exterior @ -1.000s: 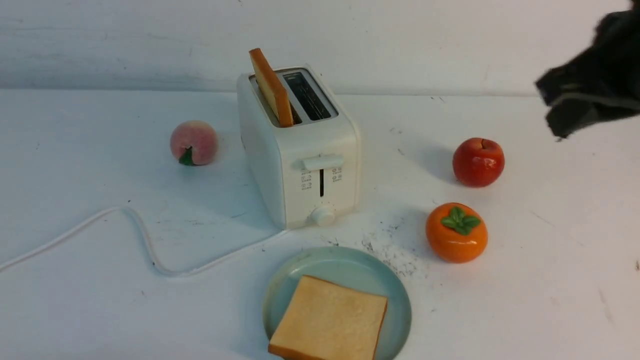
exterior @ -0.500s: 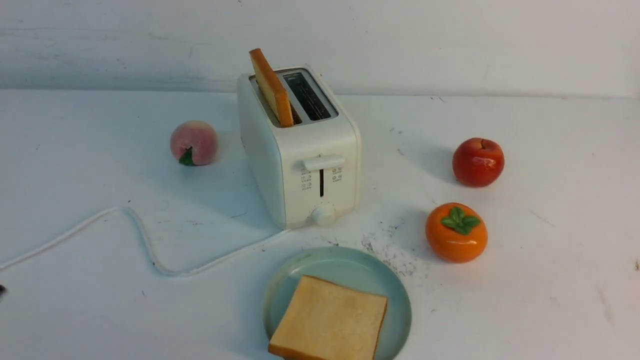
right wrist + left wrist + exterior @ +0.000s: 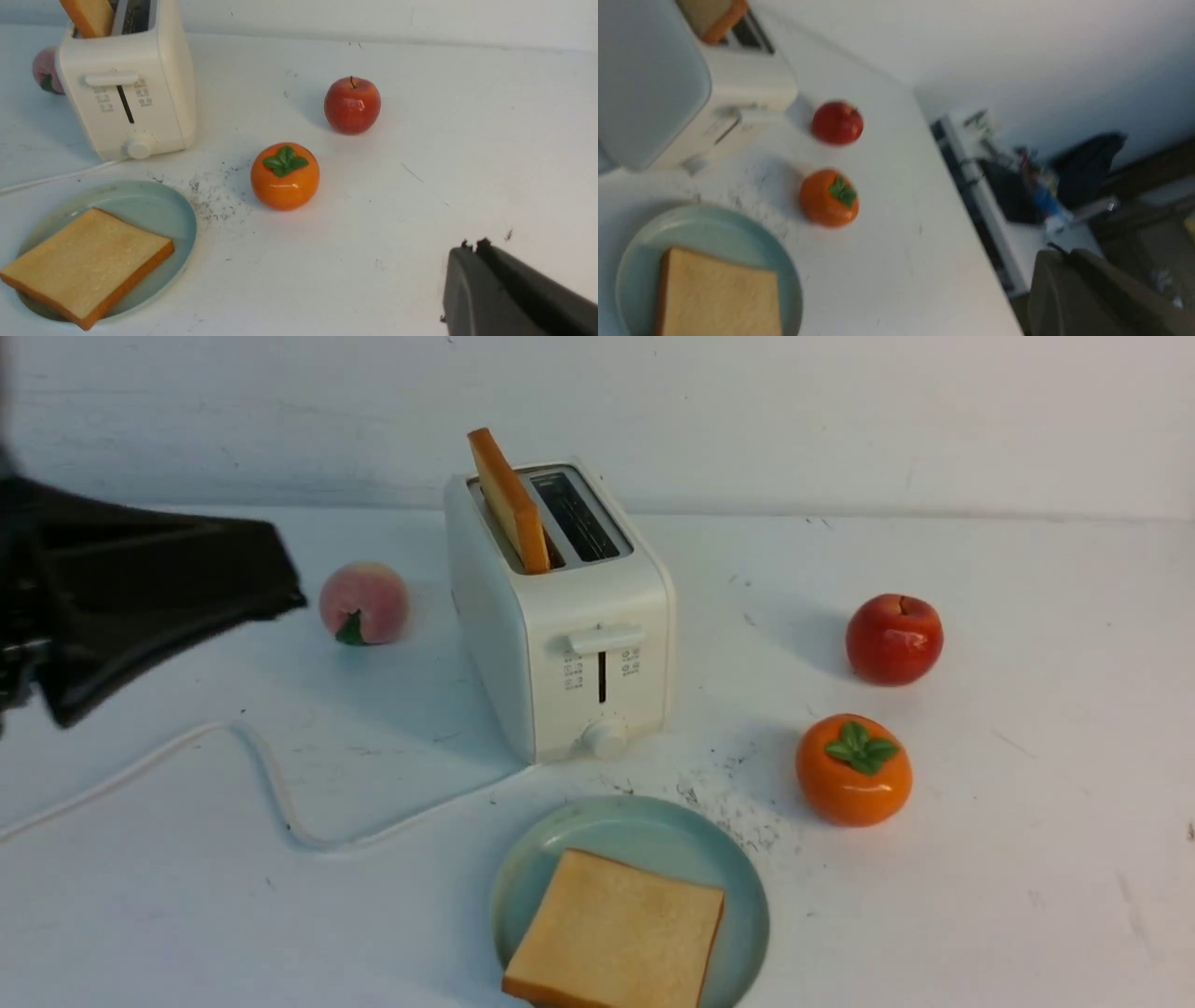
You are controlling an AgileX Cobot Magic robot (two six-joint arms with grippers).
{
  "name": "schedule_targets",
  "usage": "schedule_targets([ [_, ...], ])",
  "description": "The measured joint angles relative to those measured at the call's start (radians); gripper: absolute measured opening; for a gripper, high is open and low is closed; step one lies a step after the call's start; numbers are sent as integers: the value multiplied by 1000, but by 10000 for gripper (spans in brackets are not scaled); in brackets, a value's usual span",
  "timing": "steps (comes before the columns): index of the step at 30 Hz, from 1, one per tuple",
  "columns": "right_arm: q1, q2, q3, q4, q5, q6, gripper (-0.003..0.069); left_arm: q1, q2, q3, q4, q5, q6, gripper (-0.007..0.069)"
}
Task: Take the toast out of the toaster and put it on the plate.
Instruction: Use the left arm to take out a slice of bread
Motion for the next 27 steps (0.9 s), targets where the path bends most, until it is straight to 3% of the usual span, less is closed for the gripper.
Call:
schedule_targets([
  [5, 0, 31, 1, -1, 12, 0, -1, 0, 273, -216, 183, 191, -72, -14],
  [8, 2, 32, 3, -5, 30, 0, 1, 0, 460, -444, 438, 260, -288, -14],
  [13, 9, 32, 4, -54, 41, 0, 5, -34, 596, -674, 681, 260, -501, -14],
  [15, 9, 32, 5, -63, 39, 0, 4, -58, 625, -708, 718, 259, -531, -14],
  [21, 9, 32, 67, -68, -66, 1, 12, -276, 820, -838, 939, 305, -664, -14],
  [27, 9, 32, 84, -53, -71, 3, 15, -322, 1001, -1057, 1032, 380, -722, -14],
])
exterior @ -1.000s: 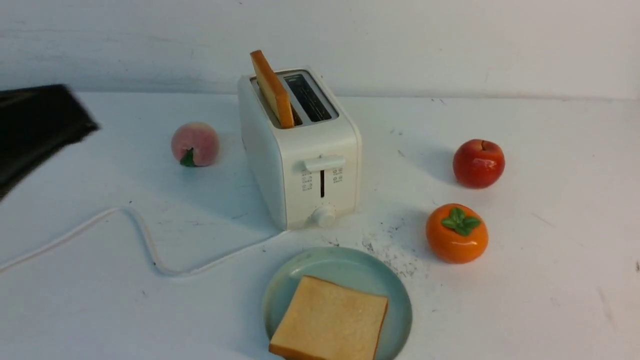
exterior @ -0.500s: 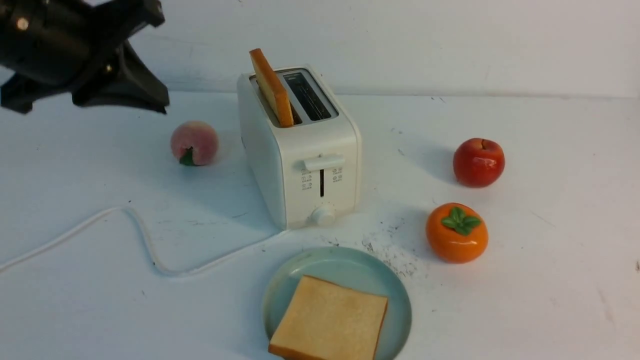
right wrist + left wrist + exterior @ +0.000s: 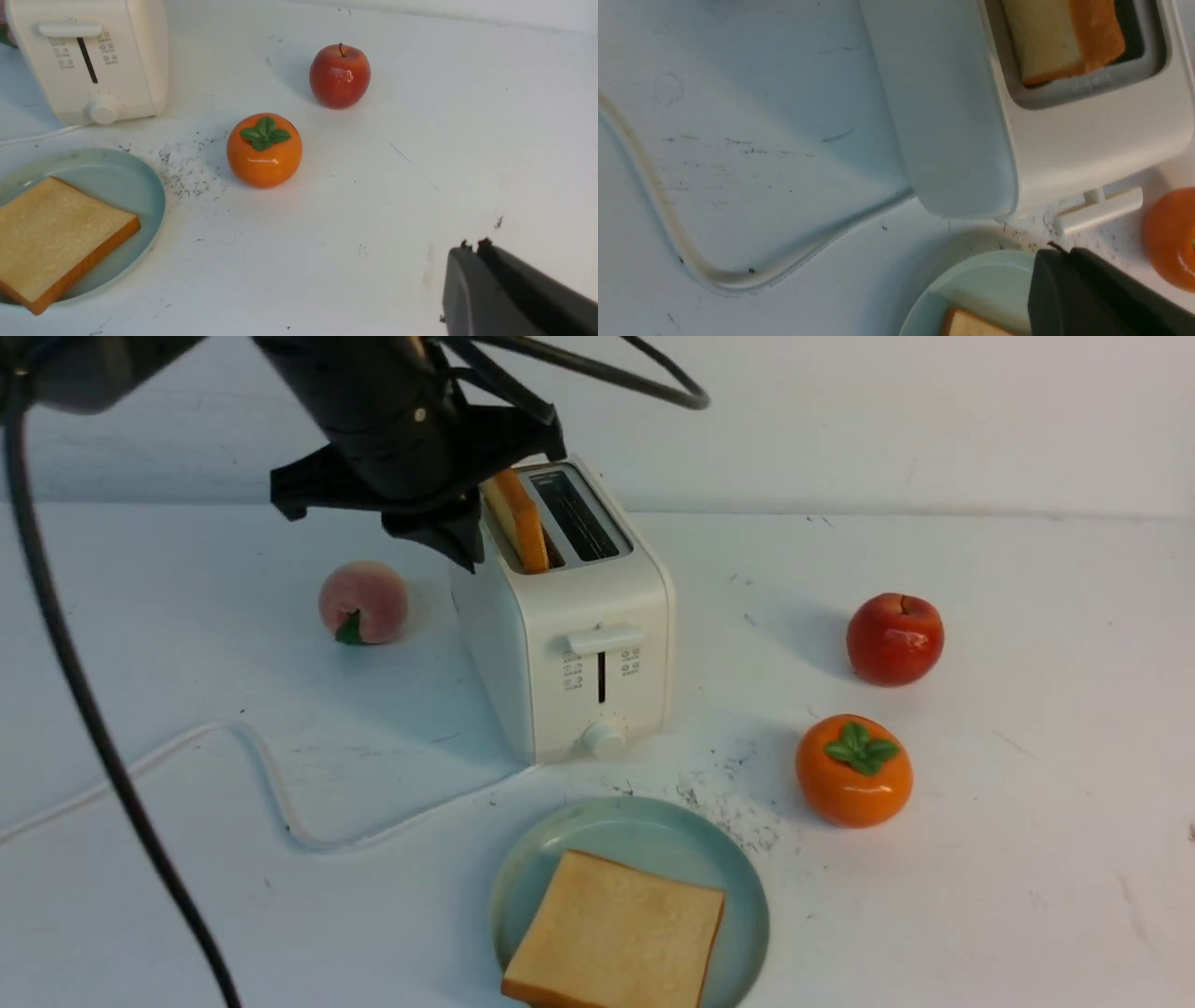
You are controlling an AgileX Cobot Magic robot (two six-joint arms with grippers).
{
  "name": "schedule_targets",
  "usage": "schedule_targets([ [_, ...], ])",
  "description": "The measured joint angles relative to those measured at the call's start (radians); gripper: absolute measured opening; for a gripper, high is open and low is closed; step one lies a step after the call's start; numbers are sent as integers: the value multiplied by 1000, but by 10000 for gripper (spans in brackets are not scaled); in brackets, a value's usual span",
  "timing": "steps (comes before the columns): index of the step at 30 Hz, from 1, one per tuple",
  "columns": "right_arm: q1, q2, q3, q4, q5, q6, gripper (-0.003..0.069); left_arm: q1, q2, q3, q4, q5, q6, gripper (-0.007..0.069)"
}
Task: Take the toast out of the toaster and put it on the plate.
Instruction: Use the left arm to take out a slice of bread
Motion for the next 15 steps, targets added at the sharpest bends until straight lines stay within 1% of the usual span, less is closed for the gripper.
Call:
schedule_targets([
  [2, 0, 0, 1, 1, 0, 0, 15, 0, 26, -39, 12, 5, -1, -10],
  [3, 0, 0, 1, 1, 0, 0, 18, 0, 70, -107, 37, 5, -1, 12],
  [4, 0, 0, 1, 1, 0, 0, 18, 0, 74, -113, 43, 5, -1, 16],
  [6, 0, 0, 1, 1, -3, 0, 20, 0, 113, -165, 71, -9, -1, 78],
  [7, 0, 0, 1, 1, -2, 0, 20, 0, 117, -170, 72, -12, -1, 91],
  [8, 0, 0, 1, 1, -8, 0, 22, 0, 130, -180, 84, -36, -1, 141],
  [11, 0, 0, 1, 1, -15, 1, 22, 0, 149, -186, 96, -95, -1, 252],
  [12, 0, 0, 1, 1, -15, 1, 23, 0, 161, -187, 100, -132, -1, 306],
  [15, 0, 0, 1, 1, -15, 1, 27, 0, 180, -187, 109, -186, -1, 394],
])
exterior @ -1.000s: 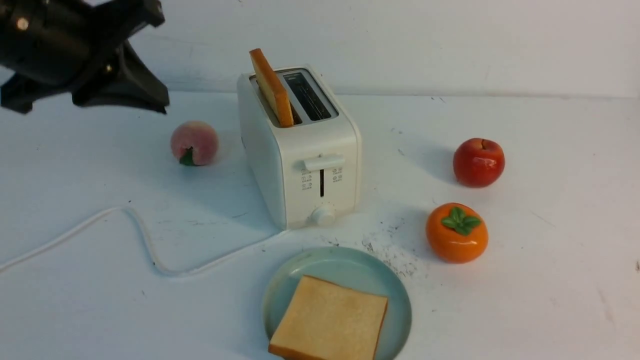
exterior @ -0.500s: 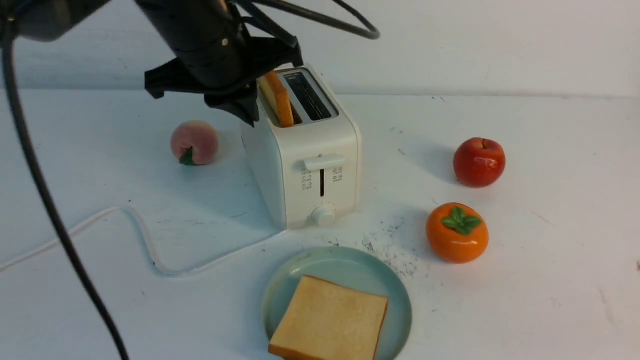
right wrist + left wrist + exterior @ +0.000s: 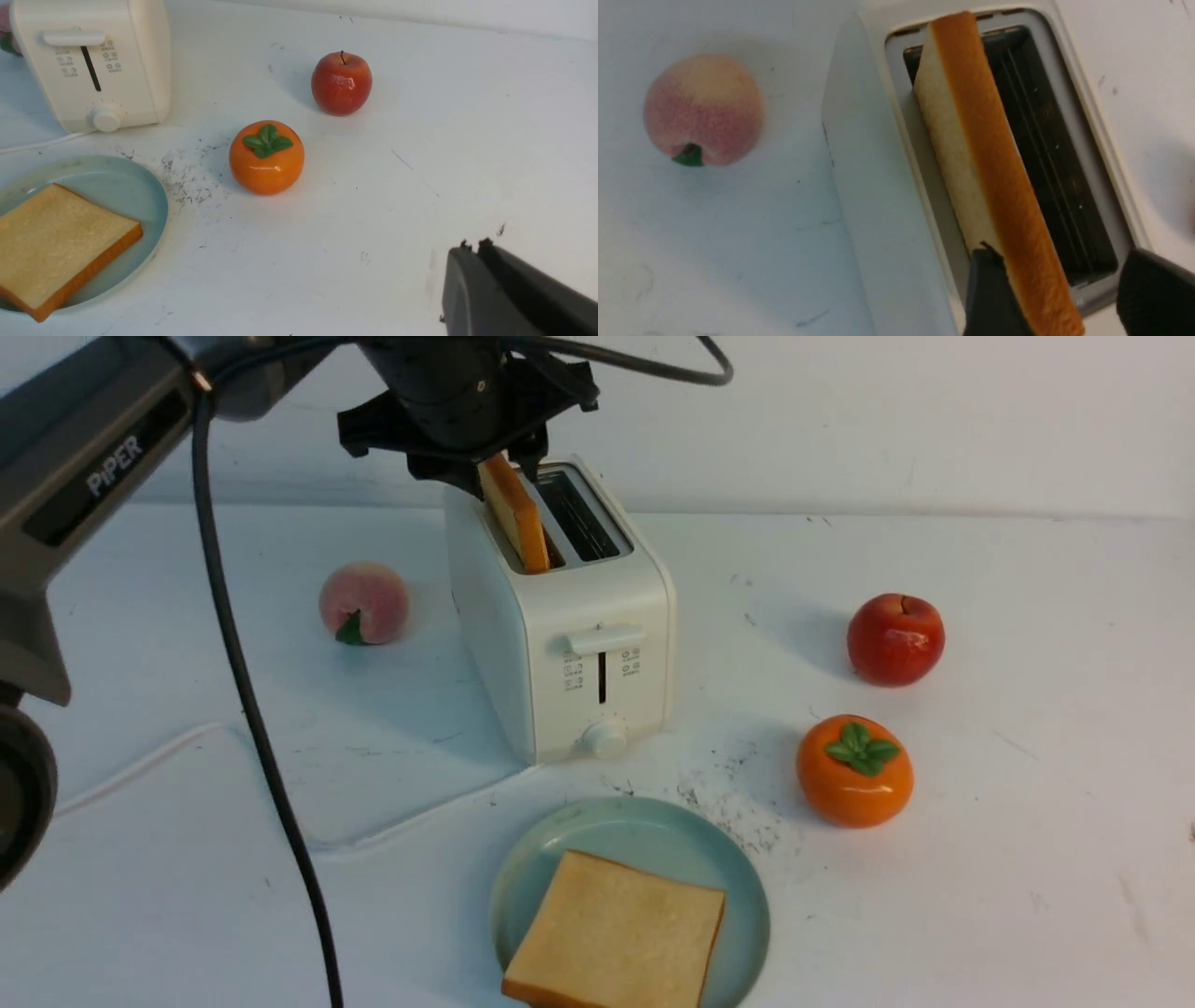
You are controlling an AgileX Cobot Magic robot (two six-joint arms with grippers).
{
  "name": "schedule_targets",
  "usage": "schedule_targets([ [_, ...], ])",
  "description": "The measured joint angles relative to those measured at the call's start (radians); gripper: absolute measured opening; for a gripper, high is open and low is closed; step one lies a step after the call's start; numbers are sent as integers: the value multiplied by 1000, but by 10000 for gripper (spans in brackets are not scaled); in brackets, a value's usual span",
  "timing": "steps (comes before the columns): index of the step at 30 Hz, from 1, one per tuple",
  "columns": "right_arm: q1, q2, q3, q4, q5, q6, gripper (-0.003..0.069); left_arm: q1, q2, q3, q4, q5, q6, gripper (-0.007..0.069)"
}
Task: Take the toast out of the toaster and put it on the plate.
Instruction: Use the left arm to take out a slice of bread
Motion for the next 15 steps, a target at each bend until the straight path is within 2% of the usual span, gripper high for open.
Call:
schedule_targets([
  [5, 0, 0, 0, 0, 0, 0, 34, 0, 26, 0, 7, -81, 0, 488],
  [15, 0, 0, 0, 0, 0, 0, 43, 0, 66, -1, 73, -104, -1, 502],
])
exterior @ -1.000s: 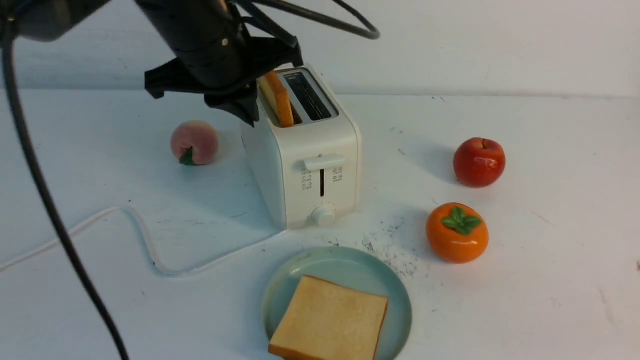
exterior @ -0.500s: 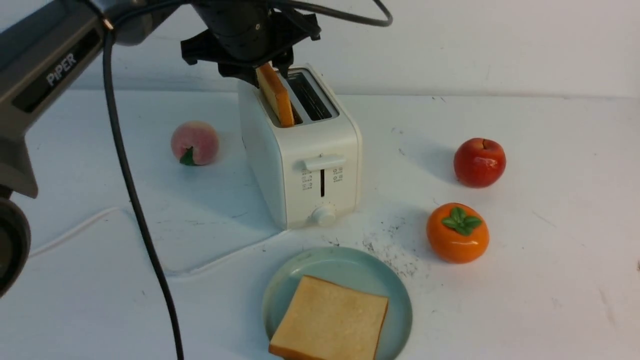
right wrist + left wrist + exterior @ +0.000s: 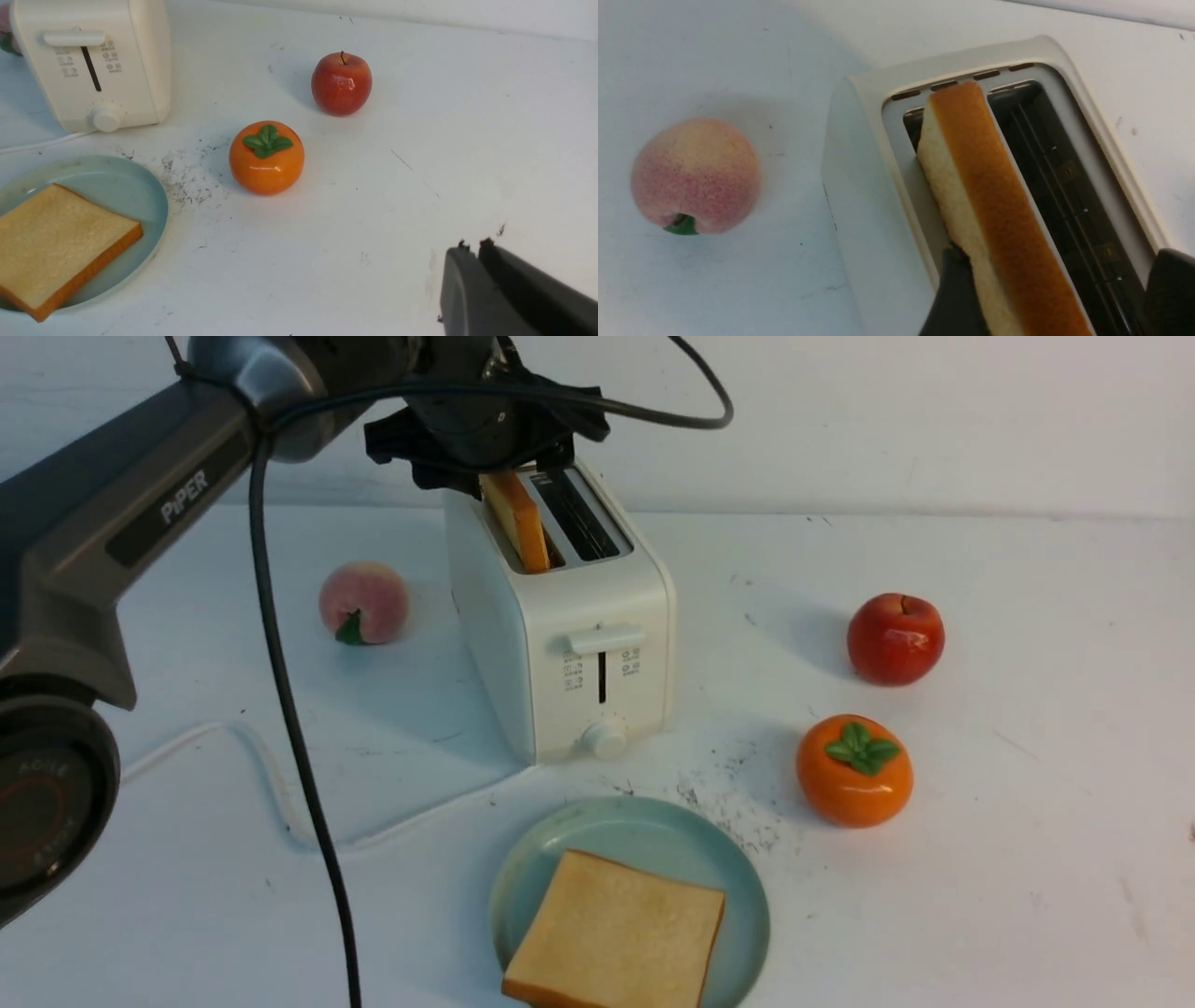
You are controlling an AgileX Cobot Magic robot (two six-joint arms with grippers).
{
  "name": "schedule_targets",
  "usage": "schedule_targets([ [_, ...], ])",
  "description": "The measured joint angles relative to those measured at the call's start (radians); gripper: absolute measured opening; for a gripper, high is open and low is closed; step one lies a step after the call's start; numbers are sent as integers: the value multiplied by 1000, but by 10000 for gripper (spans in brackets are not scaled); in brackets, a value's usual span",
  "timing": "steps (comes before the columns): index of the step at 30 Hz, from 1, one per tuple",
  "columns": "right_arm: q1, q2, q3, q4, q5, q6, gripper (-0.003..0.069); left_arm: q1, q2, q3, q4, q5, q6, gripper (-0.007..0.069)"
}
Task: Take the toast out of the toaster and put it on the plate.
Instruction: Use the left arm to take out a slice of bread
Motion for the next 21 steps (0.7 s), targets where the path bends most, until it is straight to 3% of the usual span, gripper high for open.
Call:
schedule_targets([
  [7, 0, 0, 0, 0, -1, -1, 53, 0, 24, 0, 9, -1, 0, 481],
  [14, 0, 0, 0, 0, 0, -1, 59, 0, 50, 0, 10, -8, 0, 399],
  [21, 0, 0, 0, -1, 8, -1, 68, 0, 60, 0, 20, -18, 0, 189],
])
